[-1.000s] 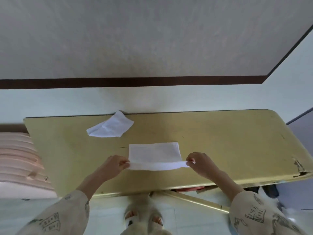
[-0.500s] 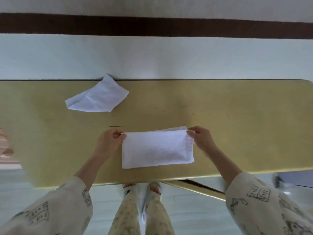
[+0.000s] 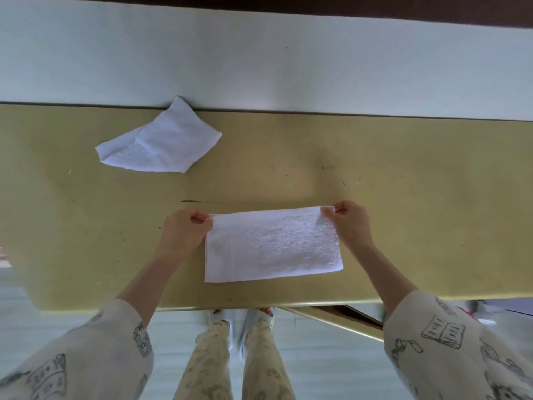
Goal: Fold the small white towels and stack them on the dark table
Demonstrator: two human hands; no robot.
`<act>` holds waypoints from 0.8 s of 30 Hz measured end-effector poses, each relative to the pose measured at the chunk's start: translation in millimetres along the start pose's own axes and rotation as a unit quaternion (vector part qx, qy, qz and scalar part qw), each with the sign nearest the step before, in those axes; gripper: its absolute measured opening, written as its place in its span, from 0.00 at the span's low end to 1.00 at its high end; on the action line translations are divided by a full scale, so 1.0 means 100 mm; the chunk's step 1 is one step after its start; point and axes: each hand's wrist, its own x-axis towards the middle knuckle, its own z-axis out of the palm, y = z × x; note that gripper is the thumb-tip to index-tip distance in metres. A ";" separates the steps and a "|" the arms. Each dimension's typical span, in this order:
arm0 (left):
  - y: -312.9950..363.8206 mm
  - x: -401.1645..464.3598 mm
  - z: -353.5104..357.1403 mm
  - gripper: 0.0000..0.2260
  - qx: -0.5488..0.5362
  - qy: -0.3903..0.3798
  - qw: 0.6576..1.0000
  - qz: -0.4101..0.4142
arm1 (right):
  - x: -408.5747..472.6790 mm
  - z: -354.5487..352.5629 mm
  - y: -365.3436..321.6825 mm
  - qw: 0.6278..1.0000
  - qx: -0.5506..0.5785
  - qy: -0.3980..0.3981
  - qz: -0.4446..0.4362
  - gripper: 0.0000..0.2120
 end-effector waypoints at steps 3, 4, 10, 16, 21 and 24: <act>0.00 0.00 -0.01 0.02 0.004 0.004 1.000 -0.003 | 0.02 -0.01 0.01 1.000 -0.007 -0.013 -0.004 0.11; 0.00 -0.01 -0.02 0.02 0.004 0.002 1.000 -0.005 | 0.02 -0.01 0.01 1.000 -0.010 -0.016 -0.006 0.11; 0.03 -0.01 -0.02 0.02 0.020 0.003 1.000 -0.021 | 0.03 -0.02 0.02 0.999 -0.019 -0.030 -0.012 0.11; -0.02 -0.04 -0.09 0.03 0.018 -0.031 0.999 -0.024 | 0.02 -0.10 0.04 0.998 -0.013 -0.063 -0.006 0.10; -0.09 -0.06 -0.11 0.04 -0.068 -0.062 0.995 -0.041 | 0.01 -0.14 0.02 0.997 -0.013 -0.081 -0.010 0.12; -0.05 -0.02 -0.07 0.04 -0.048 -0.051 0.997 -0.021 | 0.02 -0.11 -0.01 0.997 -0.021 -0.076 -0.009 0.12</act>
